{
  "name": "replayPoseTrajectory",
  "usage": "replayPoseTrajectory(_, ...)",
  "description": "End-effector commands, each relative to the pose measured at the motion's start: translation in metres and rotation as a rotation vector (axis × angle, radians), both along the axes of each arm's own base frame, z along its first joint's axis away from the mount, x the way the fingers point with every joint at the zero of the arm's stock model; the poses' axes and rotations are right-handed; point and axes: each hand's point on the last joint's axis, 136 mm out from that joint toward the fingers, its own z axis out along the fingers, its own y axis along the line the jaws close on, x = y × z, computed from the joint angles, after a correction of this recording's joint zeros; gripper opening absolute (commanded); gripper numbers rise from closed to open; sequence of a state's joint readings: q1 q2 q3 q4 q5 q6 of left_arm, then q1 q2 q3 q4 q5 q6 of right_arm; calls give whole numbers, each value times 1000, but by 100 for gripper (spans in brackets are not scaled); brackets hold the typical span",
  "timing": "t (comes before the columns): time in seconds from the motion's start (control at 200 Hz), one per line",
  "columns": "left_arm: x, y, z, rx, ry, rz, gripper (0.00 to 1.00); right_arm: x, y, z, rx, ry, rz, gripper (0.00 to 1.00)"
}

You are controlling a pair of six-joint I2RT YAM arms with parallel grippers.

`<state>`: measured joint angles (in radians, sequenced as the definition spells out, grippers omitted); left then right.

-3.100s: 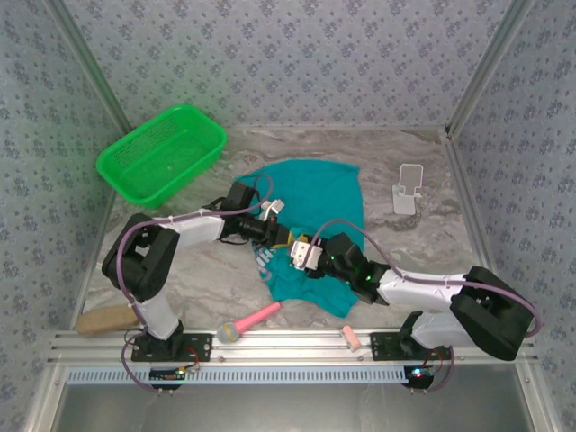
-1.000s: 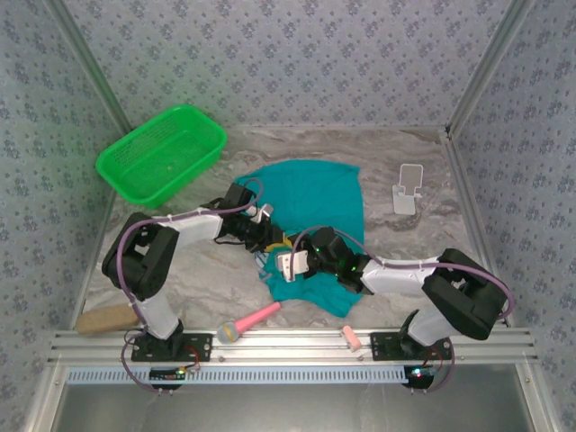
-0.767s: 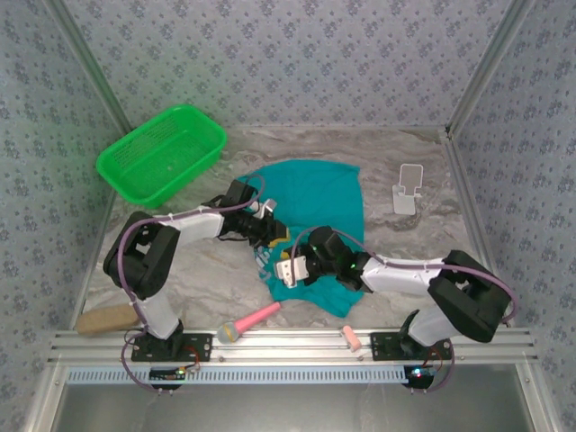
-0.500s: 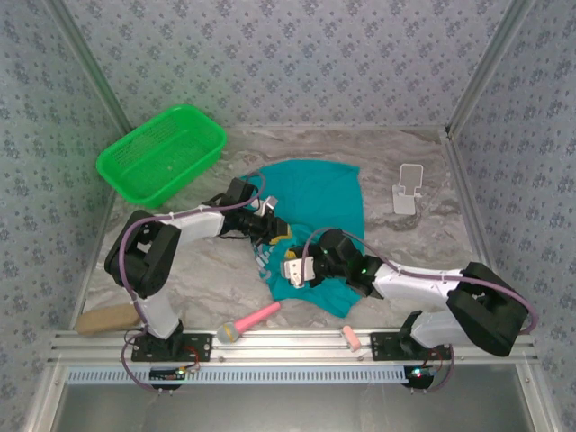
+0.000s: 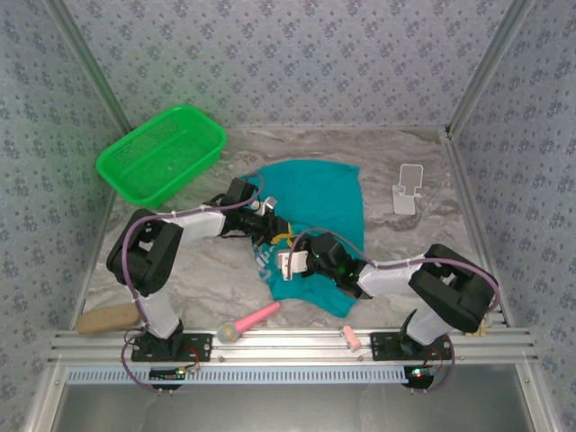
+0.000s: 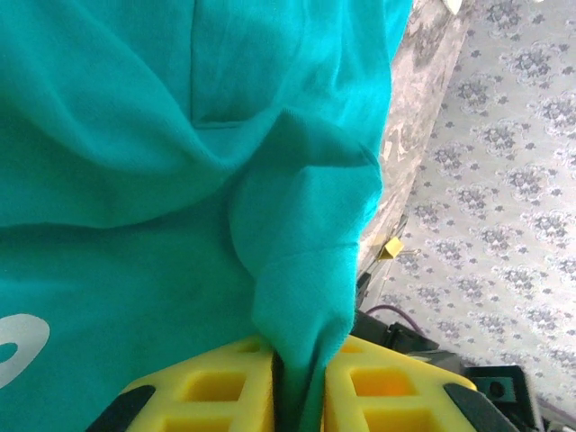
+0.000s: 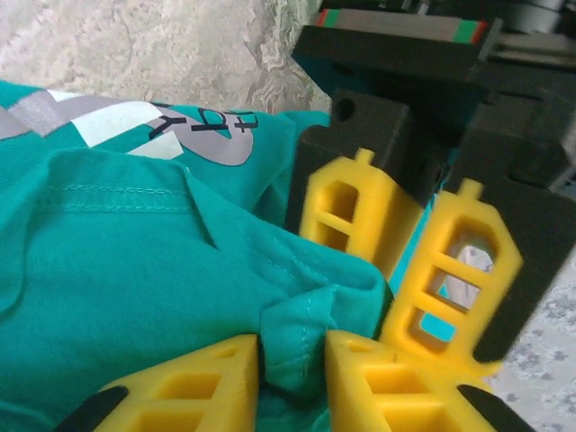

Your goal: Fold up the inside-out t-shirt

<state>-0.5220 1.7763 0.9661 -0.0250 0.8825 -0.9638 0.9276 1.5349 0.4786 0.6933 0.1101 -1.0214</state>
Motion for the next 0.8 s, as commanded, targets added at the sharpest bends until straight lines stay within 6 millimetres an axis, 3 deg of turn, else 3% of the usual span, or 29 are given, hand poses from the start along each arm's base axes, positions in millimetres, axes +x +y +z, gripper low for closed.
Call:
replayPoseTrajectory(0.0, 5, -7, 16, -54, 7, -7, 18, 11, 3, 6, -4, -81, -42, 16)
replayPoseTrajectory(0.125, 5, -1, 10, 0, -13, -14, 22, 1, 9, 6, -6, -43, 3, 7)
replayPoseTrajectory(0.29, 13, 19, -5, 130, -61, 4, 22, -5, 7, 17, -11, -4, 31, 8)
replayPoseTrajectory(0.42, 19, 28, -13, 164, -66, 18, 29, -13, 10, 25, 5, 182, 127, 7)
replayPoseTrajectory(0.59, 41, 49, -17, 182, -82, 86, 35, -13, 34, 40, 11, 329, 196, 7)
replayPoseTrajectory(0.705, 55, 80, -12, 219, -114, 168, 41, -5, 55, 46, 68, 403, 178, 7)
replayPoseTrajectory(0.795, 56, 104, -4, 262, -150, 212, 43, 10, 72, 51, 154, 505, 90, 10)
